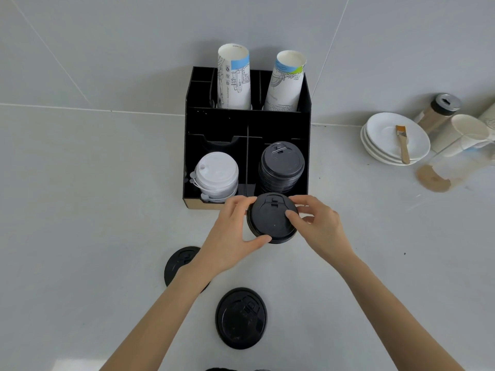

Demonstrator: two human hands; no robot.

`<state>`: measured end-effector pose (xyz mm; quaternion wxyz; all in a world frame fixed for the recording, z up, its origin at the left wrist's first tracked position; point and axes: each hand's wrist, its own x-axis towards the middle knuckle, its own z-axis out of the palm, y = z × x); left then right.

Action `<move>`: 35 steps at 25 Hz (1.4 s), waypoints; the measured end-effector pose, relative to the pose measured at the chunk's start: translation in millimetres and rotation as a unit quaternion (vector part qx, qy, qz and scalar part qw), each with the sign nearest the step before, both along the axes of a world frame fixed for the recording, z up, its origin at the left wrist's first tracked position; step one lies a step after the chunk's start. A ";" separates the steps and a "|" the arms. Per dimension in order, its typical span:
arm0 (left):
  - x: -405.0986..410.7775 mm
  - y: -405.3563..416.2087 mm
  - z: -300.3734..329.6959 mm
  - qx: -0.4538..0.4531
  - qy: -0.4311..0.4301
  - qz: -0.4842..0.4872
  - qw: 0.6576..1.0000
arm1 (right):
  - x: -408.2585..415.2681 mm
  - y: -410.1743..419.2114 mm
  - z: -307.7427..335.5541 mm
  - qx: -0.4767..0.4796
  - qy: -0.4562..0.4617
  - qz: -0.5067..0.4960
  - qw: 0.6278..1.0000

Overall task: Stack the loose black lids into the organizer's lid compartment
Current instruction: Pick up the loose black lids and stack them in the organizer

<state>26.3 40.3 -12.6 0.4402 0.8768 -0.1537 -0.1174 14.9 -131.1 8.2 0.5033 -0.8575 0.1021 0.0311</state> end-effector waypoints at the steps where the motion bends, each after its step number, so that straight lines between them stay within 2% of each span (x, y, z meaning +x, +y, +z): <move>1: 2.6 -2.9 1.8 0.001 -0.005 -0.001 1.000 | 3.0 -2.3 2.3 -0.007 -0.006 0.003 1.000; 10: 38.2 -41.1 17.1 0.048 -0.091 0.064 0.993 | 46.2 -19.9 19.8 -0.109 -0.087 0.017 0.990; 20: 82.1 -68.2 11.0 0.090 -0.096 0.143 0.981 | 99.8 -29.1 14.4 -0.180 -0.071 0.055 0.980; 26: 94.1 -69.4 0.3 0.115 -0.080 0.146 0.979 | 111.2 -29.6 4.2 -0.198 -0.065 0.082 0.975; 35: 88.7 -68.3 -8.7 0.095 -0.071 0.142 0.983 | 103.7 -29.3 -3.0 -0.231 -0.065 0.095 0.966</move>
